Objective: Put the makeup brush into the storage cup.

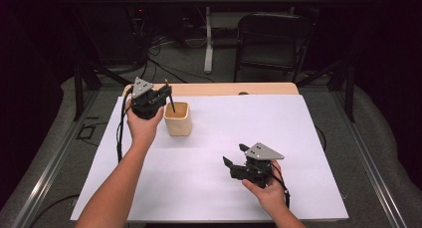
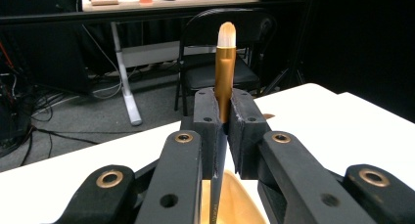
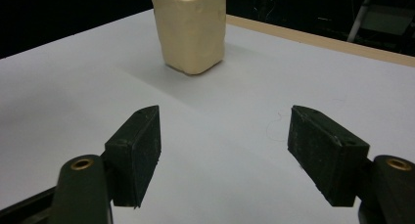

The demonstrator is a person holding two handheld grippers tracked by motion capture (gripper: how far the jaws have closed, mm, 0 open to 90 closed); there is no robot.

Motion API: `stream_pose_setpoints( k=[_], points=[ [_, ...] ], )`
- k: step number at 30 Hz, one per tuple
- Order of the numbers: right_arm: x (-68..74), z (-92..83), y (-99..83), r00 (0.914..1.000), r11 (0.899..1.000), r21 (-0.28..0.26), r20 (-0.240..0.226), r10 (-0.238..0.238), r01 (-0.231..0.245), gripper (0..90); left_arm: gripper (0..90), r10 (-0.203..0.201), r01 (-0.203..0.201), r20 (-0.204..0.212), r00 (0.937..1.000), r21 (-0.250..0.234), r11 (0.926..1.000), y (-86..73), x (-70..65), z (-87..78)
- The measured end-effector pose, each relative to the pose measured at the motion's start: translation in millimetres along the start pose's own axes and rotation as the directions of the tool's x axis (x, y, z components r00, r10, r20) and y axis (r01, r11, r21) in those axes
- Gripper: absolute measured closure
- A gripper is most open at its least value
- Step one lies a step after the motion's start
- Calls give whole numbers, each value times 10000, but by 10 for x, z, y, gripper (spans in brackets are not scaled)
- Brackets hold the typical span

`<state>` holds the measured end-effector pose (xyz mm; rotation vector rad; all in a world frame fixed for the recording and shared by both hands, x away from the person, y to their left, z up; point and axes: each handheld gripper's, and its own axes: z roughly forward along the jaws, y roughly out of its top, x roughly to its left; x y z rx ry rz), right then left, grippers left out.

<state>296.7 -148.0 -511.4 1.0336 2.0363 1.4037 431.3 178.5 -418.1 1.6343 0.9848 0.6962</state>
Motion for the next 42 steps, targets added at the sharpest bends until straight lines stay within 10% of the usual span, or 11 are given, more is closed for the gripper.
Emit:
stream_pose_setpoints(
  k=[42],
  points=[
    [3, 11, -5, 10000, 10000, 60, 0, -63, 63, 280, 826, -158, 162, -74, 9998, 521, 9985, -386, 92, 83]
  ],
)
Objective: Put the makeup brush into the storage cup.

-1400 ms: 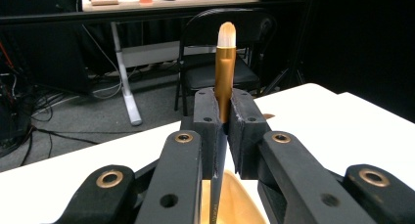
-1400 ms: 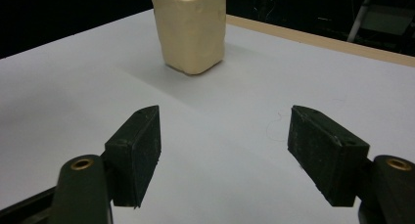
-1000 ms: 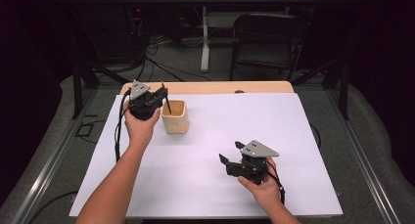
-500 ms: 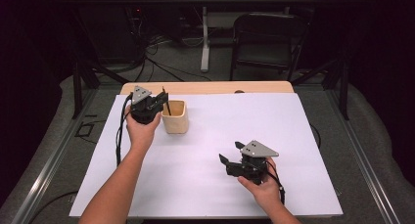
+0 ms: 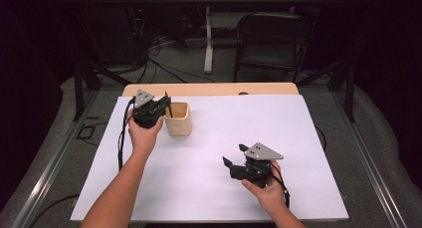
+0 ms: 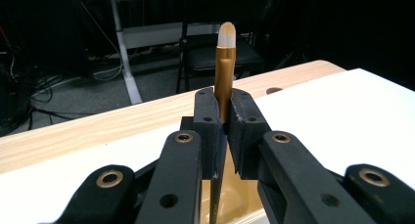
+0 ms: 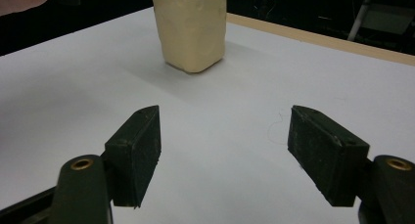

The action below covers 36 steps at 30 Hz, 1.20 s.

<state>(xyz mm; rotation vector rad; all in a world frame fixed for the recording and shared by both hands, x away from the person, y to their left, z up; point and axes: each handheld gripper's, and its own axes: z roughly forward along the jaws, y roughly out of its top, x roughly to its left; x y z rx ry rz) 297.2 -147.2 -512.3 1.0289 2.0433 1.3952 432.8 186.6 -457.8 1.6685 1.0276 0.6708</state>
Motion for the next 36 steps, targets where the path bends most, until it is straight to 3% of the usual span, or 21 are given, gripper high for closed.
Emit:
stream_pose_setpoints(
  k=[36],
  points=[
    [4, 5, -3, 10000, 10000, 50, -6, -17, 17, 280, 825, -173, 172, -1, 9999, 424, 9990, -211, 41, 61]
  ],
)
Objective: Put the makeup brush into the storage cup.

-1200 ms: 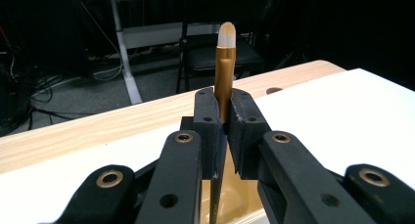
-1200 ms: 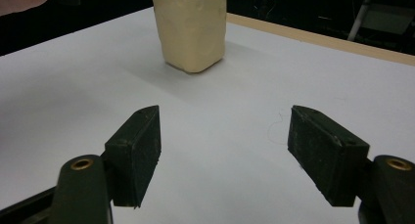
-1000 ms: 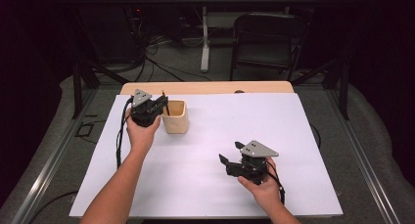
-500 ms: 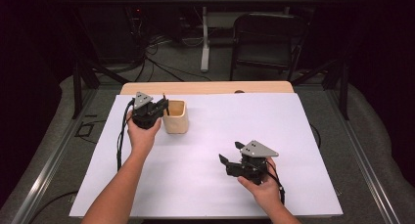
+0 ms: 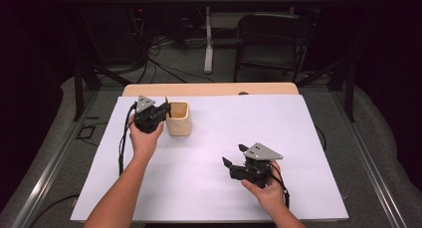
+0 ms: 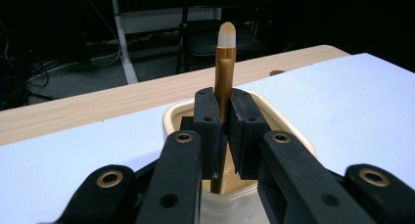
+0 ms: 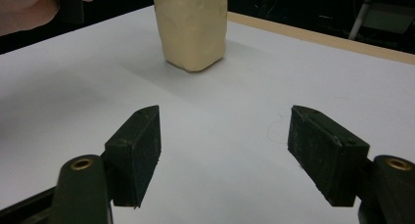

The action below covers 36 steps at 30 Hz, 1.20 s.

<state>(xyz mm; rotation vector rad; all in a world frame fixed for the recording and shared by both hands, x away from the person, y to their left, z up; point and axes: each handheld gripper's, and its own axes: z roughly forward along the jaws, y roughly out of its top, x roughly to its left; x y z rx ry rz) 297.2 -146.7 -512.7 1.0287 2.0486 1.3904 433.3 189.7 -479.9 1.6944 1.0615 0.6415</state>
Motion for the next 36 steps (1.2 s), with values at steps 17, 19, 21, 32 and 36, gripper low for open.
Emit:
stream_pose_setpoints(
  k=[17, 19, 21, 32, 36],
  points=[
    [1, 2, -1, 10000, 10000, 32, -22, -7, 7, 280, 813, -4, 3, 93, 10000, 77, 10000, -50, 8, -4],
    [-1, 3, -1, 10000, 10000, 35, -18, -8, 8, 280, 791, -54, 53, 89, 9999, 45, 10000, -56, 13, -11],
    [-1, 4, -1, 10000, 10000, 27, -15, 7, -7, 280, 727, 55, -55, -63, 10000, 60, 10000, -59, 7, -21],
    [-5, 2, 0, 10000, 10000, 17, 10, 15, -15, 280, 326, -173, 177, -376, 9991, 103, 9998, -94, 54, -46],
    [-4, 2, 0, 10000, 10000, 19, 9, 7, -7, 280, 273, -164, 168, -343, 9993, 101, 9998, -103, 58, -61]
  ],
)
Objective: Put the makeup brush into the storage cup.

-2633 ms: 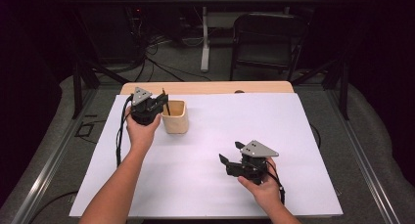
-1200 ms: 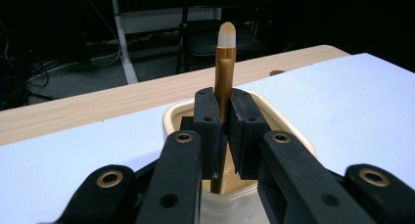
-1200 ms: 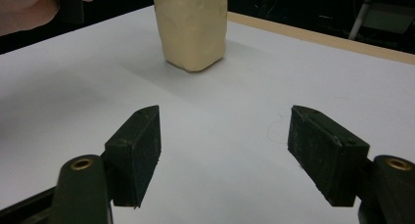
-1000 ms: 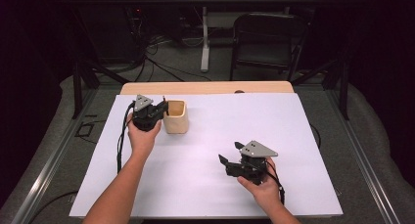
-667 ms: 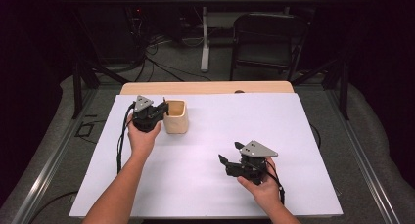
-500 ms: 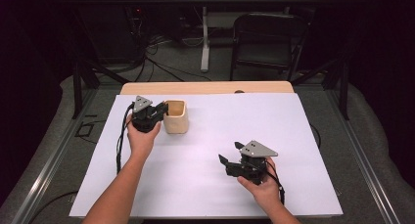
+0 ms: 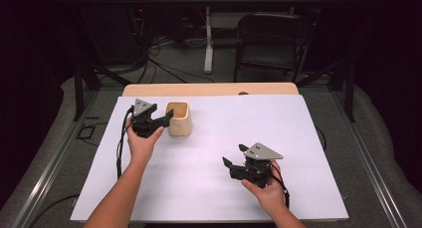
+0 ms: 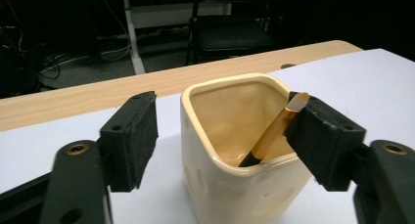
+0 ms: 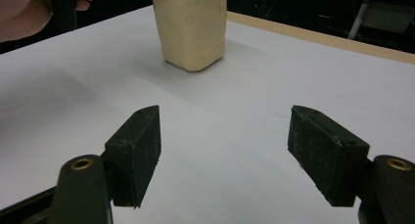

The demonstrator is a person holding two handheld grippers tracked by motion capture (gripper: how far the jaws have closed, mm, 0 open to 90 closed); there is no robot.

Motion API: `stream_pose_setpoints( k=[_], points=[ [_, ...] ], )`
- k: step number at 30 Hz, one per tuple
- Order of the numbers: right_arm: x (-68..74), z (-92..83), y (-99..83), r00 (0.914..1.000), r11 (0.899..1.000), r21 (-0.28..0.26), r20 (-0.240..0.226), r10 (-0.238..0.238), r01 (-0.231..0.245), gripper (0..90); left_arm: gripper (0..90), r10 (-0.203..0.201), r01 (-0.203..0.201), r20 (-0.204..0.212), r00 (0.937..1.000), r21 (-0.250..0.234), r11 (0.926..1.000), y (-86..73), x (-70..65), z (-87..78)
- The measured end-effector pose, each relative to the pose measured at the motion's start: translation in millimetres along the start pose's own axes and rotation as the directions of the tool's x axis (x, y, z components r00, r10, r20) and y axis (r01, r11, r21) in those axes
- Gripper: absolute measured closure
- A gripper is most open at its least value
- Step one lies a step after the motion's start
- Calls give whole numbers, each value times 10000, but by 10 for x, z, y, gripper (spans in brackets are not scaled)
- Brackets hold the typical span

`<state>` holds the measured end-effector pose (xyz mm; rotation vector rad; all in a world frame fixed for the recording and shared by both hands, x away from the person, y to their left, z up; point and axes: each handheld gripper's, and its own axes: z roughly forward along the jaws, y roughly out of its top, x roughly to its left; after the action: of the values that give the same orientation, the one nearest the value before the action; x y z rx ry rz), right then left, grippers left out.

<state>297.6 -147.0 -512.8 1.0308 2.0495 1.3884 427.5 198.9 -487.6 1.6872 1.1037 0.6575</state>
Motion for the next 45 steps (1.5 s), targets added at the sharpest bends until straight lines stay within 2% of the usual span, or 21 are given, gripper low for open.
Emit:
stream_pose_setpoints(
  k=[7, 21, 40, 45],
  points=[
    [5, 0, -1, 10000, 10000, 12, 7, -6, 6, 280, 200, -51, 51, 104, 9999, 50, 10000, -15, -2, -4],
    [1, -1, 0, 10000, 10000, -20, 24, -20, 20, 280, 201, -100, 96, 250, 9996, 170, 9998, -67, -2, -66],
    [4, -2, 0, 10000, 10000, -12, 50, -29, 29, 280, 206, 127, -133, 609, 9981, 106, 9999, -126, -114, -222],
    [3, -4, 1, 10000, 10000, -25, 45, -21, 22, 280, 206, 279, -298, 627, 9976, 284, 9992, -160, -144, -250]
  ],
)
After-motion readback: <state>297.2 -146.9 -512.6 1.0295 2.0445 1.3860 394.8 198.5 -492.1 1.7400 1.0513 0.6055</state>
